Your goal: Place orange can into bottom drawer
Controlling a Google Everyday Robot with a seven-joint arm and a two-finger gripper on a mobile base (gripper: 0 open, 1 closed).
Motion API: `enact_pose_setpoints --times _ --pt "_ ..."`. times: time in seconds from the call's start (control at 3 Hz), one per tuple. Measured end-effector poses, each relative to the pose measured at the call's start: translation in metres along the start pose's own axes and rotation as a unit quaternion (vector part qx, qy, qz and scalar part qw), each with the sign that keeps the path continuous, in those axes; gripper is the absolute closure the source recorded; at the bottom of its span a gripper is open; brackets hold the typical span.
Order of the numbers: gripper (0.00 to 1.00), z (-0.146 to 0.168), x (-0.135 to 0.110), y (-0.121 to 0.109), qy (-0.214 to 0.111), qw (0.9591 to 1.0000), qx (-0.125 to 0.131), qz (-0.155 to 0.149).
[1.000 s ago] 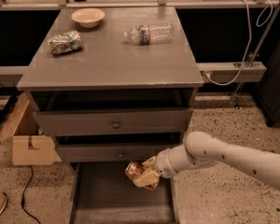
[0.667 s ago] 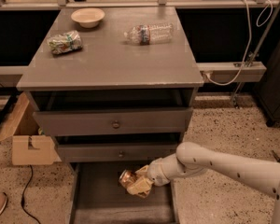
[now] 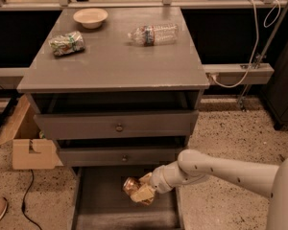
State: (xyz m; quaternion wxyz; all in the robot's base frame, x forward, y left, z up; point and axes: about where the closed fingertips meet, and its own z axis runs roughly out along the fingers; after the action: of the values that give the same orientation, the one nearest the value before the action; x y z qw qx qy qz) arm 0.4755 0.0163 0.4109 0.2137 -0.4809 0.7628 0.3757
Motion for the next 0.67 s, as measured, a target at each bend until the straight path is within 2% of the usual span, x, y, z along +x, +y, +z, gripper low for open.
enact_pose_setpoints --times 0.67 --pt "1.0 0.049 0.068 -0.053 0.045 0.9971 0.061 0.007"
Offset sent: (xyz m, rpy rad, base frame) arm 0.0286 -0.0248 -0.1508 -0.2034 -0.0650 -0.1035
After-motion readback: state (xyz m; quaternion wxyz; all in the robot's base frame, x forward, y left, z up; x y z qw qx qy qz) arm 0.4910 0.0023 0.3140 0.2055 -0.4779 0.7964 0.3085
